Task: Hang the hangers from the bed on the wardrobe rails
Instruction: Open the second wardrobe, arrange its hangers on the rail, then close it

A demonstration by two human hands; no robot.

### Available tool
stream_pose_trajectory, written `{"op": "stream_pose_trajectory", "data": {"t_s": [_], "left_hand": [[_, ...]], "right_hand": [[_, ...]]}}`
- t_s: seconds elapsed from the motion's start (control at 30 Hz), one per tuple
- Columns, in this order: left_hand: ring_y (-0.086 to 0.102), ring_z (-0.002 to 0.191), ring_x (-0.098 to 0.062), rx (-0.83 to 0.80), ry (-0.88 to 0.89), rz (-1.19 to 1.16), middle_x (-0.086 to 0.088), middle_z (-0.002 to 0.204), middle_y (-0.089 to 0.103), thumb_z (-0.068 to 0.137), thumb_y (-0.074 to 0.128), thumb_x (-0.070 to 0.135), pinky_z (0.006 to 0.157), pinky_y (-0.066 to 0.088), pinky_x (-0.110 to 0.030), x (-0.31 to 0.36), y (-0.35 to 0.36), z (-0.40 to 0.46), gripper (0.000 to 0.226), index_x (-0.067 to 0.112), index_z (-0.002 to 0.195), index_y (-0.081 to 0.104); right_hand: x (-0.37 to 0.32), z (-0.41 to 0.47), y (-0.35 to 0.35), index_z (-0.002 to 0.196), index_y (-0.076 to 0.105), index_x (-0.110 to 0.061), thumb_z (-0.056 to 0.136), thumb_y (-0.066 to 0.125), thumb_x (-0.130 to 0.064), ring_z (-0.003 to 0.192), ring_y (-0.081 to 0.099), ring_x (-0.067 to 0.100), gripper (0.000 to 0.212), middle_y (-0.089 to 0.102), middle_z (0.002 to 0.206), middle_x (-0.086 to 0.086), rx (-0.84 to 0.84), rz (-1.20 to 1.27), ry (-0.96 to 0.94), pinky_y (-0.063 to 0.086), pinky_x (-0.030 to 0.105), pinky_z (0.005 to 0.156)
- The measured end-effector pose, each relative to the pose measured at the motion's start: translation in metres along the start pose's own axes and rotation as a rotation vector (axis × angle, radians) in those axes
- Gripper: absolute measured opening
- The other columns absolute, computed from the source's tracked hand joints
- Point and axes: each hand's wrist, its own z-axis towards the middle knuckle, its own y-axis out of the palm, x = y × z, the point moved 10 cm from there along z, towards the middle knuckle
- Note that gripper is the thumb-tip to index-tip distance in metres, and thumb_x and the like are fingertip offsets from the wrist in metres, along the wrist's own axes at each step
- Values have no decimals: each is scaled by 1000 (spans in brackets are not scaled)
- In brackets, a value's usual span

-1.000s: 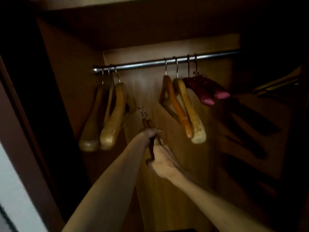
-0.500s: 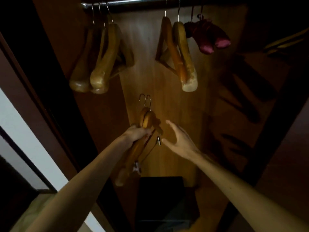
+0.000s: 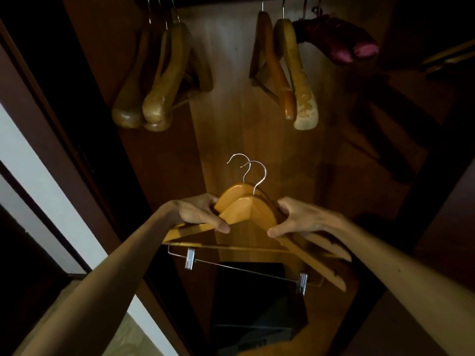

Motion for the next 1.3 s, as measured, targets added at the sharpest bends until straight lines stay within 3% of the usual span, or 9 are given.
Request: {"op": "stream_pose_trajectory", "data": {"t_s": [0.17,0.27,0.33,0.53,0.8,0.93,1.03,1.2,1.3], "left_hand": [[62,109,-7,153,159,-17,22,108,69,74,85,31,100,48,-39,20,-12,10,46,33,116,66],[61,116,-12,573,190,-132,10,124,60,67,90,32,97,53,-36,27,-32,4,69,26,130,60],[67,98,-12,843,133,-280,2,115,63,74,87,33,78,58,-24,28,-27,-7,52,21,118,62],[71,91,-10,422,10,-615,5,93,75,82,63,69,76,57,-26,52,61,22,54,20,104,74],[67,100,-15,455,-66,-674,0,98,75,74,83,50,89,52,-33,21,66,10,52,13,109,76],[58,82,-14,548,-75,-677,0,85,65,66,82,59,77,47,-32,26,35,-7,72,6,114,72],[53,78,-15,566,-66,-652,-2,84,59,69,79,44,70,48,-32,45,-2,-16,49,9,100,67],[62,82,-17,681,-35,-562,-5,89,67,53,78,40,64,56,-31,94,-88,-35,84,2,126,60],[62,69,-12,784,36,-552,-2,80,69,65,74,35,42,46,-20,128,-138,-51,60,5,116,64]], "right_hand": [[7,-26,0,100,47,-30,88,73,-29,73,67,13,29,67,91,2,72,253,62,58,26,68],[7,-36,-5,98,58,-19,92,69,-25,69,63,15,14,64,81,4,234,398,29,57,32,71],[10,-36,-7,98,62,-17,92,68,-30,70,65,16,15,64,79,4,361,451,16,58,38,75],[8,-23,6,119,53,-16,96,63,-24,92,67,11,26,67,105,2,569,391,36,57,20,69],[5,-35,32,116,44,-26,102,52,-41,105,60,6,22,59,102,-6,344,350,4,49,17,76],[-11,-49,4,111,55,-18,103,48,-42,60,59,8,26,61,75,-4,433,381,6,53,29,65],[-38,-51,-28,104,56,-22,103,46,-45,64,57,12,25,57,72,-3,550,329,29,49,30,66],[-120,-44,-87,96,59,-21,101,47,-48,70,62,15,30,61,72,-3,676,237,-95,50,38,74],[-160,-32,-121,93,62,-18,100,48,-47,73,64,18,33,63,71,-2,730,225,-140,51,37,74]]}}
